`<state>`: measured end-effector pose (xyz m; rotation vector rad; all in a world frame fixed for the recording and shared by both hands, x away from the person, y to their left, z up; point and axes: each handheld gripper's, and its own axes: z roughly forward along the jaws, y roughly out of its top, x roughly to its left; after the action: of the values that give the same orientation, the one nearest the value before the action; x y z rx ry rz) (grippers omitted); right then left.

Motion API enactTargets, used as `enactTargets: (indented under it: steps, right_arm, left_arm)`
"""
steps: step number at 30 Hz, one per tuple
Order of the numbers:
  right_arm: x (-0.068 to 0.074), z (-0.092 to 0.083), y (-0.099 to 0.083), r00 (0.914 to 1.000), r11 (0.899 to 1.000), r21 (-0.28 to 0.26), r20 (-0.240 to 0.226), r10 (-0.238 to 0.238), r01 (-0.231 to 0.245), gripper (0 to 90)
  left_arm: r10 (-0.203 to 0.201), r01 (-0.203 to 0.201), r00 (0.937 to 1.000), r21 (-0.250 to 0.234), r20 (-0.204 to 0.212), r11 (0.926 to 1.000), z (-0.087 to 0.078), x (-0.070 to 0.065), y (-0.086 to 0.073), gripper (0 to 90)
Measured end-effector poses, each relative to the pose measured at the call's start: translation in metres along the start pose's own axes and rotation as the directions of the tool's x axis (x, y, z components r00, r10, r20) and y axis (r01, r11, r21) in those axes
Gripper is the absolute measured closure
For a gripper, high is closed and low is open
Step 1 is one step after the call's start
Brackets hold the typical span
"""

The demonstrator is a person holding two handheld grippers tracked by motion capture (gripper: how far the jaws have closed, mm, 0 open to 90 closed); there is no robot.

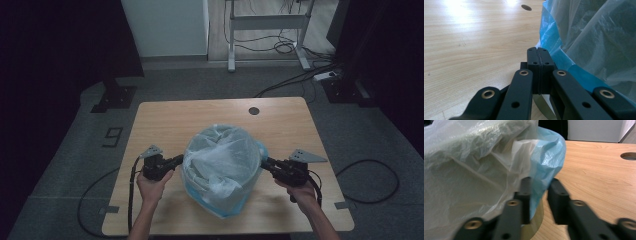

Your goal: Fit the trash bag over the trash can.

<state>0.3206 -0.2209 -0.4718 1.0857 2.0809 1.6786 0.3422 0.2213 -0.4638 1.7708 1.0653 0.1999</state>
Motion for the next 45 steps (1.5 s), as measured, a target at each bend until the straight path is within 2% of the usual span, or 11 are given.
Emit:
enactTargets:
  steps: [3, 7, 12, 17, 21, 28, 35, 37, 41, 43, 45]
  right_arm:
    - [0.002, 0.000, 0.002, 0.9999, 1.000, -0.017, -0.003, -0.014, 0.014, 88.3]
    - [0.002, 0.000, 0.004, 0.9990, 1.000, -0.013, 0.040, -0.019, 0.020, 89.0]
    - [-0.005, 0.014, -0.005, 0.9958, 0.996, 0.071, 0.075, 0.052, -0.057, 89.0]
    - [-0.003, 0.035, -0.025, 0.9935, 0.983, 0.170, 0.101, 0.052, -0.069, 89.0]
    - [-0.001, 0.043, -0.035, 0.9929, 0.975, 0.213, 0.113, 0.037, -0.061, 88.9]
    - [0.001, 0.047, -0.051, 0.9906, 0.970, 0.227, 0.122, 0.063, -0.089, 87.8]
    - [-0.004, 0.039, -0.050, 0.9863, 0.980, 0.169, 0.141, 0.086, -0.109, 72.1]
    - [-0.004, 0.034, -0.048, 0.9844, 0.985, 0.135, 0.154, 0.086, -0.107, 60.4]
    - [-0.001, 0.017, -0.047, 0.9820, 0.995, 0.035, 0.167, 0.089, -0.096, 48.5]
    - [0.000, 0.008, -0.049, 0.9800, 0.996, 0.006, 0.177, 0.091, -0.093, 43.3]
    - [0.001, 0.001, -0.050, 0.9791, 0.996, -0.006, 0.186, 0.083, -0.084, 40.9]
  left_arm:
    - [0.003, -0.003, 1.0000, -0.006, -0.004, 1.0000, -0.001, 0.000, 0.000, 89.5]
    - [0.001, -0.001, 0.9997, -0.003, -0.023, 1.0000, -0.002, 0.001, 0.000, 89.6]
    - [-0.017, 0.018, 0.9992, 0.032, -0.037, 0.9993, 0.004, 0.005, -0.002, 89.6]
    - [0.000, 0.004, 0.9987, 0.074, -0.051, 0.9973, 0.009, 0.005, -0.007, 89.6]
    - [-0.008, 0.013, 0.9989, 0.101, -0.047, 0.9948, 0.010, 0.007, -0.011, 89.6]
    - [0.002, 0.001, 0.9996, 0.130, -0.029, 0.9915, 0.016, 0.003, -0.012, 89.0]
    - [0.003, -0.001, 0.9998, 0.135, -0.020, 0.9908, 0.015, 0.006, -0.012, 86.9]
    - [0.010, -0.007, 0.9997, 0.136, -0.021, 0.9907, 0.013, 0.006, -0.012, 76.3]
    - [0.024, -0.015, 0.9937, 0.081, -0.110, 0.9966, -0.001, 0.009, -0.010, 44.0]
    - [0.019, -0.012, 0.9914, 0.052, -0.130, 0.9986, -0.011, 0.014, -0.009, 36.2]
    - [0.011, -0.008, 0.9939, 0.028, -0.110, 0.9996, -0.020, 0.019, -0.008, 34.3]
